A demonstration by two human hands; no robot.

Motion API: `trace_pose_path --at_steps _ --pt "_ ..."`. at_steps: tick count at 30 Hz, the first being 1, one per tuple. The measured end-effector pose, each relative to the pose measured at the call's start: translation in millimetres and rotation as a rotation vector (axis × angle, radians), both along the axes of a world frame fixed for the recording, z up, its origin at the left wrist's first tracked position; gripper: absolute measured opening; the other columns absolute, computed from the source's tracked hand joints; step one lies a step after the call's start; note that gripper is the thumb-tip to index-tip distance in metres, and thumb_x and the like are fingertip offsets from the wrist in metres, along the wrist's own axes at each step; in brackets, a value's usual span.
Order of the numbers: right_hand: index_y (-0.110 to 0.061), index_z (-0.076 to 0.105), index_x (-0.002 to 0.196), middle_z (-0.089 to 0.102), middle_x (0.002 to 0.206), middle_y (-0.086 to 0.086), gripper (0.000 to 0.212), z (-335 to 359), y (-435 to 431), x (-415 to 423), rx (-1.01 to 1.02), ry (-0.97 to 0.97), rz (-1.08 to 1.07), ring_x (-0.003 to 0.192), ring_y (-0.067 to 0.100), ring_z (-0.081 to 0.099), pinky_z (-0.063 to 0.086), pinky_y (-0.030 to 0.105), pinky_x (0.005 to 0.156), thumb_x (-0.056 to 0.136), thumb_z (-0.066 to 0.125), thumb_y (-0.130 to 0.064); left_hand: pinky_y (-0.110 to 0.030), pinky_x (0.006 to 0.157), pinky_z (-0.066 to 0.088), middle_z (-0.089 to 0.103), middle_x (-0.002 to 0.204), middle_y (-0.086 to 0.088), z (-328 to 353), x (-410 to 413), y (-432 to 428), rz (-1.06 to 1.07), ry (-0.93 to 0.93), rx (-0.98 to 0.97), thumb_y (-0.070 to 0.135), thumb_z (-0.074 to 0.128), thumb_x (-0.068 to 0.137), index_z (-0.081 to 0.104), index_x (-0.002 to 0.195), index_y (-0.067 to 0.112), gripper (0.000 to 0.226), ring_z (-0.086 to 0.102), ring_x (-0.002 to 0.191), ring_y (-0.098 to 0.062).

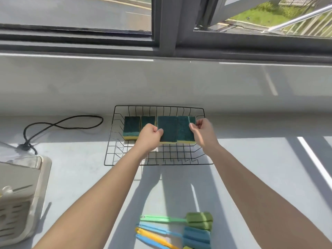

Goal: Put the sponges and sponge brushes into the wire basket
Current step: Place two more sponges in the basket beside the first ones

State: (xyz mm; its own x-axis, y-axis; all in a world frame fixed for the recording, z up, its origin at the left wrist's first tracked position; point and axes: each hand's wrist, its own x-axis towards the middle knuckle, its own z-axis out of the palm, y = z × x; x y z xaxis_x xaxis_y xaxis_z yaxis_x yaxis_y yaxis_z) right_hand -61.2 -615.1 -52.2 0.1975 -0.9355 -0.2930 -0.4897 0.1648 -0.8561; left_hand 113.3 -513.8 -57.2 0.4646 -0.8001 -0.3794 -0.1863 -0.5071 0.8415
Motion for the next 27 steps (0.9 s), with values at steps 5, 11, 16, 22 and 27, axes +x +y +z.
trace_pose_path --at_steps 5,11,16,22,27 --pt "-0.011 0.050 0.099 0.053 0.084 -0.001 0.011 -25.4 -28.2 13.1 -0.007 0.090 -0.027 0.076 0.015 0.053 0.038 0.026 0.057 0.099 0.056 -0.019 -0.044 0.086 0.056 0.063 0.096 -0.002 -24.2 7.6 -30.0 -0.075 -0.098 0.091 0.019 0.059 0.095 0.057 0.109 0.014 0.015 0.063 0.091 -0.024" --pt "-0.002 0.050 0.102 0.058 0.096 0.013 0.017 -41.9 -37.6 27.4 -0.079 0.222 -0.004 0.088 0.029 0.057 0.049 0.041 0.072 0.099 0.055 -0.018 -0.035 0.074 0.054 0.063 0.102 -0.006 -43.9 9.1 -41.6 -0.250 -0.404 0.091 0.003 0.062 0.085 0.057 0.118 0.009 0.034 0.062 0.092 -0.027" --pt "-0.008 0.043 0.092 0.052 0.090 0.008 0.013 -53.0 -36.7 39.3 -0.211 0.356 0.019 0.077 0.024 0.050 0.028 0.028 0.051 0.097 0.054 -0.013 -0.038 0.071 0.053 0.060 0.093 -0.010 -55.6 7.2 -41.8 -0.340 -0.663 0.114 0.000 0.058 0.088 0.059 0.109 0.006 0.022 0.052 0.088 -0.025" --pt "0.000 0.053 0.098 0.054 0.096 0.017 0.008 -61.2 -35.8 45.6 -0.295 0.390 0.072 0.078 0.028 0.049 0.034 0.032 0.064 0.098 0.052 -0.008 -0.035 0.068 0.038 0.052 0.097 -0.011 -66.3 8.5 -35.6 -0.329 -0.972 0.057 0.011 0.073 0.081 0.061 0.107 0.007 0.029 0.043 0.086 -0.028" --pt "0.007 0.048 0.119 0.054 0.108 0.024 0.029 -64.5 -29.0 38.1 -0.387 0.528 0.246 0.085 0.031 0.051 0.034 0.031 0.069 0.095 0.057 -0.007 -0.045 0.081 0.047 0.053 0.117 -0.014 -73.2 16.5 -32.2 -0.350 -0.996 -0.035 0.020 0.079 0.074 0.058 0.127 0.006 0.058 0.049 0.105 -0.035"
